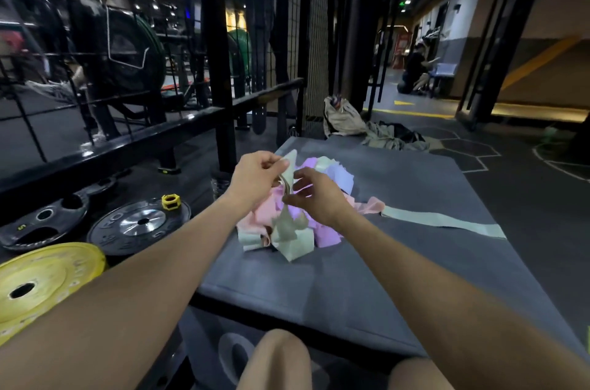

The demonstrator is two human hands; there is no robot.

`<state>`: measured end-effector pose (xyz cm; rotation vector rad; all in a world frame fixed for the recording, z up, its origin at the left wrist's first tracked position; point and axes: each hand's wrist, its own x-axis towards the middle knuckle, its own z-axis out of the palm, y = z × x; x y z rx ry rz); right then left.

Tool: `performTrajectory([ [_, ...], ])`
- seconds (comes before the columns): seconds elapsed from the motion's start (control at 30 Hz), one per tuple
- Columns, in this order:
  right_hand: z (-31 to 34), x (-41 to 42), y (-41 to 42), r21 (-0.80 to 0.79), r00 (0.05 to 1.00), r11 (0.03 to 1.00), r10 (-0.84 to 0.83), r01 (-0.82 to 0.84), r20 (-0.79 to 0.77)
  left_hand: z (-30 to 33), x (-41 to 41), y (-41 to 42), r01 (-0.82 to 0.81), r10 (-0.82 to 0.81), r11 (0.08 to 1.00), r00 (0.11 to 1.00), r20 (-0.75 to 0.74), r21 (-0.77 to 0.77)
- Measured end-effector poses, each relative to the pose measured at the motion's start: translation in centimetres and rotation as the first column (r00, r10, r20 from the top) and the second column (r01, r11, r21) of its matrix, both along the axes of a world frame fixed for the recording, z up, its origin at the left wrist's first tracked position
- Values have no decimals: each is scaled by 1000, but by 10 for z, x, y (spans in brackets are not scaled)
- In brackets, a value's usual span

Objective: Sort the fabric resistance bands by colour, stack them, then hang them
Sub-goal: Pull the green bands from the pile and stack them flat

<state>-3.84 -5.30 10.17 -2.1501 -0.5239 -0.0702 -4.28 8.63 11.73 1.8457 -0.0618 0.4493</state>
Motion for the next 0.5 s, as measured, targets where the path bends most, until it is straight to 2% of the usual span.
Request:
performTrajectory([
  [0.07, 8, 0, -8, -52, 996, 998, -27, 31, 83, 5, 1, -3, 31, -32, 998, 999, -12, -53],
  [0.1, 11, 1, -13, -64, 993, 997, -43, 51, 114, 7, 3, -4, 34, -34, 999, 999, -19, -34],
  [0.23, 24, 1, -30, -11, 982, 993, -116, 120, 152, 11, 2, -10, 22, -23, 988, 1000, 4, 154],
  [0.33, 28, 4, -41, 97, 981, 984, -157, 146, 110, 10, -1, -16, 98, -101, 980, 995, 12, 176],
  [0.5, 27, 4, -63, 224, 990, 965, -126, 138, -68, -5, 4, -18, 230, -218, 963, 971, -97, 141],
])
